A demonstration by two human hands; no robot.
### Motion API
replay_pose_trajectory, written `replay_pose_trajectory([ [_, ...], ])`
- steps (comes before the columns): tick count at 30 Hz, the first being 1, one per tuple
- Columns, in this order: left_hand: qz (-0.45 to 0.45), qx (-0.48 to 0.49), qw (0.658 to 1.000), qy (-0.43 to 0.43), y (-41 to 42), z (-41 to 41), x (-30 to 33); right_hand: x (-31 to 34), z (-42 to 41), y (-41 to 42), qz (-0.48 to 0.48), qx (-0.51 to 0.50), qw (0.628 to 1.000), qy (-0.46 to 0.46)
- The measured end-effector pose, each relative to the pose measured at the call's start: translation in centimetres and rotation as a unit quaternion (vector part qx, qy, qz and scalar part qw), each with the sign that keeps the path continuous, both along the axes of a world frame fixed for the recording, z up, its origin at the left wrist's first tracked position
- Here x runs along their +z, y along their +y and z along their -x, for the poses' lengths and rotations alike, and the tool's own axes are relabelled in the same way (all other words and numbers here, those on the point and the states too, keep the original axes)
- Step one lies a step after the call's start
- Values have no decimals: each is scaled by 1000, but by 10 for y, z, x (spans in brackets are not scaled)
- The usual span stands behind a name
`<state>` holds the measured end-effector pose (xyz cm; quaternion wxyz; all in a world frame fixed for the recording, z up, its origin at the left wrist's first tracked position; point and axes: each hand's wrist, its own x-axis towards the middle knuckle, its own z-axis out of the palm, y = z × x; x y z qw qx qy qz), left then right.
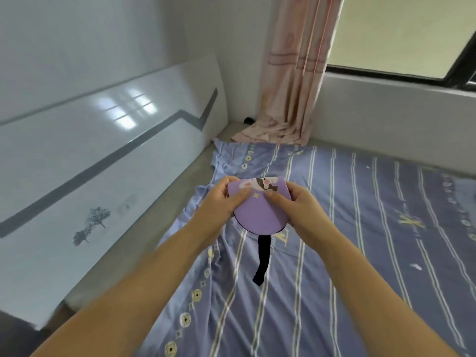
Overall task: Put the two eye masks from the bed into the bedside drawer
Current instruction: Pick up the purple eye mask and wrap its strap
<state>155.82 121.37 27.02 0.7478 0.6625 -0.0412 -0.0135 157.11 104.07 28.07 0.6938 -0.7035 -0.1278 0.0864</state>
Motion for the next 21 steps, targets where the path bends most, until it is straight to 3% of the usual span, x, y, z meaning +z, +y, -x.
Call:
replay_pose_trajectory([
  [2,78,-40,996,24,-12,10,-1,8,6,4,-81,-24,996,25],
  [5,2,-125,991,55,-21,29,-5,17,13,15,-159,-40,985,48],
  [9,10,-177,982,57,-8,41,-4,27,19,24,-179,-85,980,16],
  [12,65,-203,972,102,12,43,1,31,22,20,-191,-121,974,7],
  [14,46,-226,964,130,22,44,2,31,25,19,-180,-122,976,7],
  [16,-26,-217,969,114,22,48,5,29,30,19,-169,-125,978,7],
  [18,-74,-142,985,67,15,51,7,27,34,20,-153,-134,979,0],
  [19,-57,-95,992,53,12,52,8,26,36,20,-143,-142,980,-6],
  [21,86,-65,990,91,9,54,12,25,39,22,-120,-163,979,-18],
])
